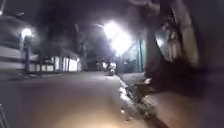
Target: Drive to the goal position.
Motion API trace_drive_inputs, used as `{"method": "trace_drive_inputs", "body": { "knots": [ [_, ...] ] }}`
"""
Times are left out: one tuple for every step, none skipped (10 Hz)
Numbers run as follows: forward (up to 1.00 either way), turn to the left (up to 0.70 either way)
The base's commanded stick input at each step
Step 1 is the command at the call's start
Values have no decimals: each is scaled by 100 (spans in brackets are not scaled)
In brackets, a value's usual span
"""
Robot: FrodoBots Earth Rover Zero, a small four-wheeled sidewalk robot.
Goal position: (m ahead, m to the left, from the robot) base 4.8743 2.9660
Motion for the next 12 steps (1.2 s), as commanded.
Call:
{"method": "trace_drive_inputs", "body": {
  "knots": [
    [70, 0],
    [70, 0],
    [70, 0],
    [70, 0],
    [70, 0],
    [70, 0],
    [70, 0],
    [70, 0],
    [70, 0],
    [70, 0],
    [70, 0],
    [70, 0]
  ]
}}
